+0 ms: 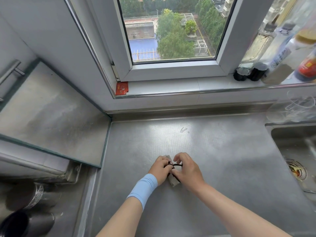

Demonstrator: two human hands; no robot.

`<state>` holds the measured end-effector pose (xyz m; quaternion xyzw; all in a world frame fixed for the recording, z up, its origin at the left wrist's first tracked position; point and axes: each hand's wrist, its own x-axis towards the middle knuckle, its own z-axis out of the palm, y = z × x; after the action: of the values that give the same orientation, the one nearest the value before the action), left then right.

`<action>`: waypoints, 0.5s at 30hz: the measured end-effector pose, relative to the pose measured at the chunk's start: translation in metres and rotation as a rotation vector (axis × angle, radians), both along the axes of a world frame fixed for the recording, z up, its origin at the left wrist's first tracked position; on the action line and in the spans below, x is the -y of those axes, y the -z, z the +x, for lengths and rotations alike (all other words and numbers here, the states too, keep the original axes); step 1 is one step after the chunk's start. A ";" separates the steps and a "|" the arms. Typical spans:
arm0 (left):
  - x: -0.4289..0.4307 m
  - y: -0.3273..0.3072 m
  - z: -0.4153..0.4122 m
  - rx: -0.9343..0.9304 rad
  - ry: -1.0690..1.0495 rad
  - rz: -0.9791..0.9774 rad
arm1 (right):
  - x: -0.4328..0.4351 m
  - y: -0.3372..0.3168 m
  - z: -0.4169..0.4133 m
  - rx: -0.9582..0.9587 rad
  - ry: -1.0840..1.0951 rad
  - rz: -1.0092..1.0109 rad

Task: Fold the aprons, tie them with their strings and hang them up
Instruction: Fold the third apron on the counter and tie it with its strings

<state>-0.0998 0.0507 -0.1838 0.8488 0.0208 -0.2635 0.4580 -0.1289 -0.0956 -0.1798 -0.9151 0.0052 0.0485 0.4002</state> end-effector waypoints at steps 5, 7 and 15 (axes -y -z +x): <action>-0.005 -0.002 -0.002 -0.104 -0.164 -0.203 | 0.004 0.007 0.001 0.162 0.034 -0.097; -0.005 -0.008 -0.004 -0.151 -0.247 -0.284 | 0.006 0.007 0.003 0.188 0.026 -0.116; -0.008 0.001 -0.011 -0.112 -0.562 -0.199 | 0.011 -0.007 0.018 -0.085 -0.222 -0.170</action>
<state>-0.1105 0.0591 -0.1849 0.7450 0.2544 -0.1733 0.5919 -0.1108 -0.1064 -0.1730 -0.9378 -0.0750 0.1304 0.3128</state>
